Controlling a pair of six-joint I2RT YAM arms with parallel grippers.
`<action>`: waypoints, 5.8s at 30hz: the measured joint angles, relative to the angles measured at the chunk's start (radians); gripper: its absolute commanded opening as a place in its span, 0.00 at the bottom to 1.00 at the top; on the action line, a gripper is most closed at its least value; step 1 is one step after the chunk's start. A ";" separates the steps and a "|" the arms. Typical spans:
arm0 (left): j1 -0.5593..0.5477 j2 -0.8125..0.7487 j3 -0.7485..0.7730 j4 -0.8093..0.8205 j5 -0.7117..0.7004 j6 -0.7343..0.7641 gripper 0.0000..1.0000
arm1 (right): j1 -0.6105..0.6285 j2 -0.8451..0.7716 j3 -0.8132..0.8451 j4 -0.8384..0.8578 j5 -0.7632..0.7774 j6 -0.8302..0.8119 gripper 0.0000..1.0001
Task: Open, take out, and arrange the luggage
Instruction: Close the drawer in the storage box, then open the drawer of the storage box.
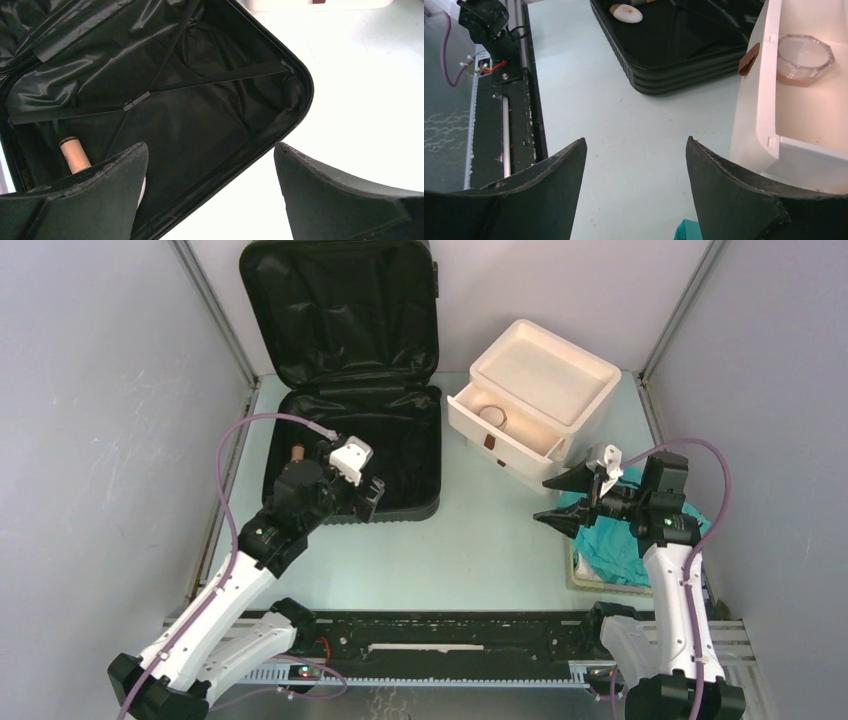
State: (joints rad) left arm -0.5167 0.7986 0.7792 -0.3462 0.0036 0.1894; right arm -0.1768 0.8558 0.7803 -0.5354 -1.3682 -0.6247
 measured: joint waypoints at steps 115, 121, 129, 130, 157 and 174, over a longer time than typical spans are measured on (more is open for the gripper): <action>0.177 0.050 -0.065 0.075 -0.070 -0.023 0.99 | 0.772 0.620 0.419 0.242 1.718 0.076 0.27; 0.177 0.050 -0.065 0.075 -0.066 -0.023 1.00 | 0.721 0.624 0.419 0.241 1.718 0.076 0.32; 0.177 0.050 -0.065 0.075 -0.052 -0.024 1.00 | 0.709 0.640 0.419 0.236 1.700 0.076 0.43; 0.177 0.050 -0.065 0.075 -0.052 -0.023 1.00 | 0.708 0.640 0.419 0.233 1.694 0.076 0.45; 0.177 0.040 -0.065 0.075 -0.025 -0.024 1.00 | 0.277 0.533 0.711 -0.259 0.577 0.105 0.57; 0.178 0.017 -0.065 0.075 0.026 -0.025 1.00 | 0.286 0.882 1.116 -0.515 0.794 0.113 0.55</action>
State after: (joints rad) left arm -0.3389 0.8154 0.7139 -0.2710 0.0299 0.1646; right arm 0.1089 1.7378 1.8961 -1.0508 -0.5743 -0.5117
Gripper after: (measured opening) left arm 0.996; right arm 0.564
